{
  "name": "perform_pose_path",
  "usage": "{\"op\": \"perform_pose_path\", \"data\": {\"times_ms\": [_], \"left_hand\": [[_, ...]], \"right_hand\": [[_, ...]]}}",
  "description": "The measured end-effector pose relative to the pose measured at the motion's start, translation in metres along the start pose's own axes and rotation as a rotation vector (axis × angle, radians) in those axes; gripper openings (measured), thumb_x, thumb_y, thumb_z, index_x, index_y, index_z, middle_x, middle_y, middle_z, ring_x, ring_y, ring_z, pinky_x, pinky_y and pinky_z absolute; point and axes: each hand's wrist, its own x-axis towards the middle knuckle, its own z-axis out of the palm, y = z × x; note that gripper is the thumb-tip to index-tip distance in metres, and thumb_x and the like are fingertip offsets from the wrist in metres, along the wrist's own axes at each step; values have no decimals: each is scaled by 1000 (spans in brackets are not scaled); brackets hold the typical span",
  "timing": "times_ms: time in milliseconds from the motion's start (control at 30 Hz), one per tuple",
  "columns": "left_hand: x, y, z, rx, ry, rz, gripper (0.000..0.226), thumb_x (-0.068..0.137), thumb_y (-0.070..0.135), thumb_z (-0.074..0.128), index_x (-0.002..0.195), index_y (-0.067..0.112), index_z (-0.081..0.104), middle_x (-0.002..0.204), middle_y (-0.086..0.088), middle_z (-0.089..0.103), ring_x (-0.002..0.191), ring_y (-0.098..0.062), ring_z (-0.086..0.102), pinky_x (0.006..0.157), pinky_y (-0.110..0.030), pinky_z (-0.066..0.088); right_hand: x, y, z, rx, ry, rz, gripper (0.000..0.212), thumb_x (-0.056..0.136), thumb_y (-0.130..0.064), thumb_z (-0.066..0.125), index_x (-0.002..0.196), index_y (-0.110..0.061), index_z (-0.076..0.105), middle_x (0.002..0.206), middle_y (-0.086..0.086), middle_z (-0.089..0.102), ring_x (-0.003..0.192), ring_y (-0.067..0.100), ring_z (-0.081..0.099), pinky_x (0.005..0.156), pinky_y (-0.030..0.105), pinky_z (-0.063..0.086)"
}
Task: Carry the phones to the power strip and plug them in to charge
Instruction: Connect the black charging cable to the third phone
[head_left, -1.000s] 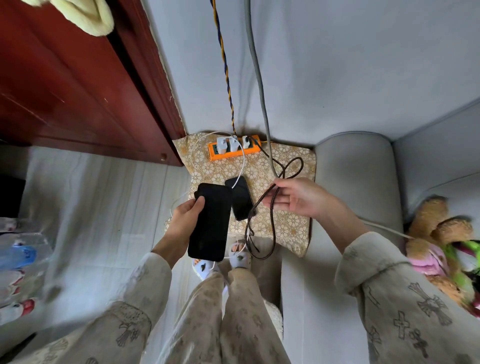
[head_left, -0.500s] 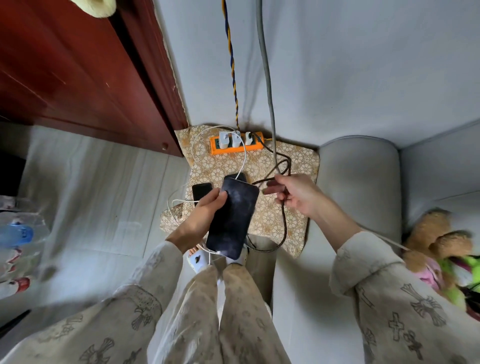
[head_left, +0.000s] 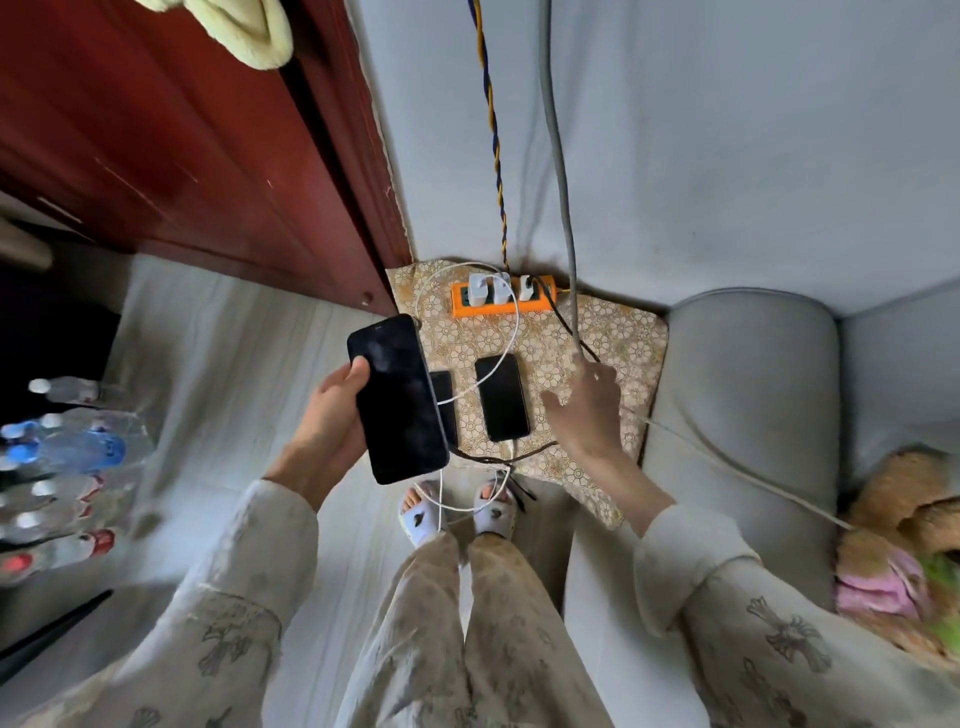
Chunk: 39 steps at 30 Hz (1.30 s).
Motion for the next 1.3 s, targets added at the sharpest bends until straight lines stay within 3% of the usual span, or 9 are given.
{"op": "perform_pose_path", "data": {"times_ms": [133,233,333,433,600,767,867,1000,1300], "left_hand": [[-4,6,6,-2,-23,41,29,99,23,33,99,9,58,95,-5,68,80,-15,69,73,-34,53],[-8,10,8,-36,-33,66,30,99,24,32,97,9,59,88,-3,71,78,-14,71,66,-30,57],[-10,20,5,-60,-34,90,32,99,25,33,98,9,60,86,-3,74,80,-15,71,67,-30,58],[-8,25,-3,-57,36,123,29,99,25,35,96,12,60,93,-2,71,85,-14,69,73,-30,56],[-5,10,-33,-86,224,109,30,96,26,43,118,8,53,109,-4,63,100,-20,62,73,-29,54],[-4,-10,-47,-105,275,53,34,94,26,48,118,4,53,81,2,61,71,-12,59,52,-21,52],[-5,-23,-50,-112,256,-11,18,94,25,47,94,12,59,87,-2,61,76,-15,61,60,-28,51],[-4,-38,-50,-49,241,-66,23,95,22,45,108,6,53,96,-7,58,86,-22,59,72,-33,49],[37,-80,-34,-10,64,-184,15,95,22,45,97,14,57,86,1,61,76,-15,59,62,-26,49]], "right_hand": [[-17,-19,33,-159,-445,-344,69,85,-35,58,143,-19,24,149,6,28,138,27,22,113,46,23],[-16,-30,55,-172,-621,-376,65,85,-29,58,140,-12,29,145,10,35,136,27,28,111,45,26],[-9,-41,65,-58,-625,-344,21,88,-21,54,96,-2,59,82,10,61,75,23,56,67,16,45],[-3,-42,67,108,-600,-281,40,89,-10,50,50,-19,47,60,4,61,51,19,51,39,8,32],[2,-37,52,280,-545,-192,25,91,-19,52,92,1,65,87,7,71,71,3,65,60,12,50],[15,-53,26,516,-477,-150,14,90,-15,52,96,-8,63,100,16,70,87,44,64,84,54,49],[22,-65,14,662,-514,-82,13,91,-13,50,97,-11,61,100,13,70,89,29,68,86,44,53],[42,-87,-1,874,-553,-40,13,91,-12,50,97,-9,61,96,12,70,87,25,70,90,43,51],[99,-116,14,1101,-568,189,18,92,-8,47,79,-7,58,84,11,68,82,26,66,82,42,52]]}}
